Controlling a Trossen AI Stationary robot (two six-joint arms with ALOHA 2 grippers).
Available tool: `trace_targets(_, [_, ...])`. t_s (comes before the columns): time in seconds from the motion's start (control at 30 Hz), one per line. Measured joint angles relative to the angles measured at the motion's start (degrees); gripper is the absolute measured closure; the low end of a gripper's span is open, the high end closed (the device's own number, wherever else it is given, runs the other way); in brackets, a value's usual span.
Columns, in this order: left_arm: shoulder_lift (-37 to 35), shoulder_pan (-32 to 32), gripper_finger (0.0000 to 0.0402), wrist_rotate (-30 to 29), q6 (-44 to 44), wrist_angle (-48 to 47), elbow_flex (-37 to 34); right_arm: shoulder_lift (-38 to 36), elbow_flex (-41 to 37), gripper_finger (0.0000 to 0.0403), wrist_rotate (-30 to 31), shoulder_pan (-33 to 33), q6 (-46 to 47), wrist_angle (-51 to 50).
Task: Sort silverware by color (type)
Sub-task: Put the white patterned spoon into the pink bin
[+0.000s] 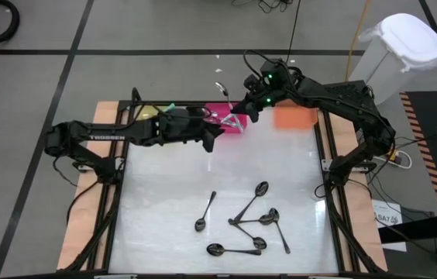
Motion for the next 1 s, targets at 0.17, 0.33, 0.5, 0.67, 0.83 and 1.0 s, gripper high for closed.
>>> trace_targets(0.17, [0.4,0.3,0.0235,-0.8,-4.3,-1.4,0.0,0.0,0.0,0.0381,0.0,0.0,0.2,0.4])
trace_targets(0.33, [2.6,0.4,0.0157,-0.8,-5.6,-2.8,0.0,0.0,0.0,0.0381,0.0,-0.2,0.0,0.4])
trace_targets(0.5, [5.7,0.4,0.0112,-0.8,-8.6,-2.0,-0.1,0.0,0.0,0.0381,0.0,-0.3,-0.4,0.3])
trace_targets(0.67, [6.0,-1.7,0.0113,-0.6,-5.1,9.3,0.0,0.0,0.0,0.0381,-2.8,-1.1,1.0,0.4])
trace_targets(0.83, [6.0,-2.1,0.0117,-0.8,-3.4,12.6,0.0,0.0,0.0,0.0381,-6.2,-1.7,1.8,1.1])
trace_targets(1.0, [6.0,-0.8,0.0118,-0.5,-4.6,11.3,0.0,0.0,0.0,0.0381,-9.8,-1.7,1.2,3.3])
